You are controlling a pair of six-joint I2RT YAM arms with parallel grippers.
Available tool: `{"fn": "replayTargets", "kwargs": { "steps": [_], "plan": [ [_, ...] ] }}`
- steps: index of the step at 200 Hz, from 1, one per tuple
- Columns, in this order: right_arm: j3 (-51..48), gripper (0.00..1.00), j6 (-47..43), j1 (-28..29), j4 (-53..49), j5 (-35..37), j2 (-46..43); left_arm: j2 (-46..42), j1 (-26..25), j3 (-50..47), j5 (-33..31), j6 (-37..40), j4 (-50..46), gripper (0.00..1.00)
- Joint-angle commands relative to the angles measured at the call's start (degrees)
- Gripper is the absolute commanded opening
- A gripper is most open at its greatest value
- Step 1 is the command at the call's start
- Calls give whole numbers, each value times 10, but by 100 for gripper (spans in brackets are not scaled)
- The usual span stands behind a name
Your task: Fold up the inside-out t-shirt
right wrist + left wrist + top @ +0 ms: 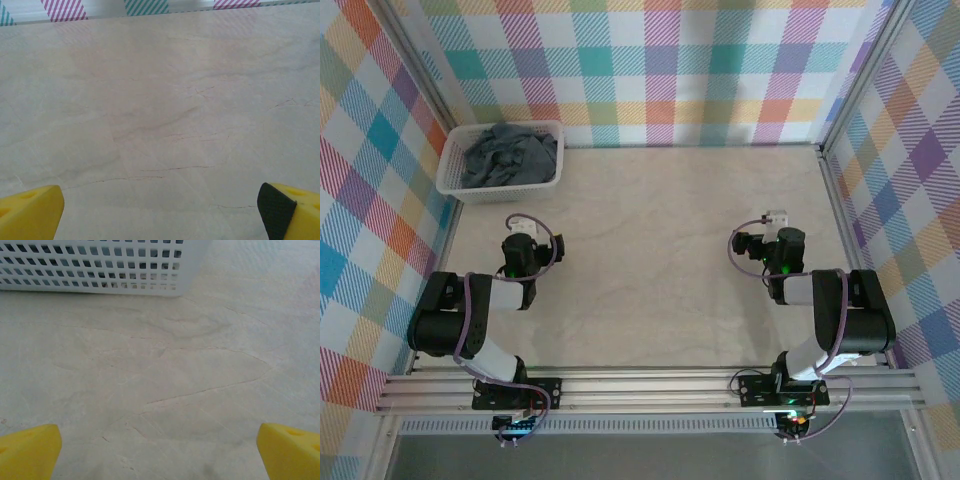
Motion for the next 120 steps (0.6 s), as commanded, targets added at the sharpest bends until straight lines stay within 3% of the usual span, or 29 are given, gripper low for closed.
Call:
{"fn": "replayTargets", "kwargs": {
  "steps": [1, 120],
  "plan": [
    [3, 100, -5, -3, 10, -12, -5, 2, -3, 11, 9, 5, 8, 100],
    [1, 100, -1, -3, 12, -3, -8, 1, 1, 10, 17, 3, 9, 100]
  ]
}}
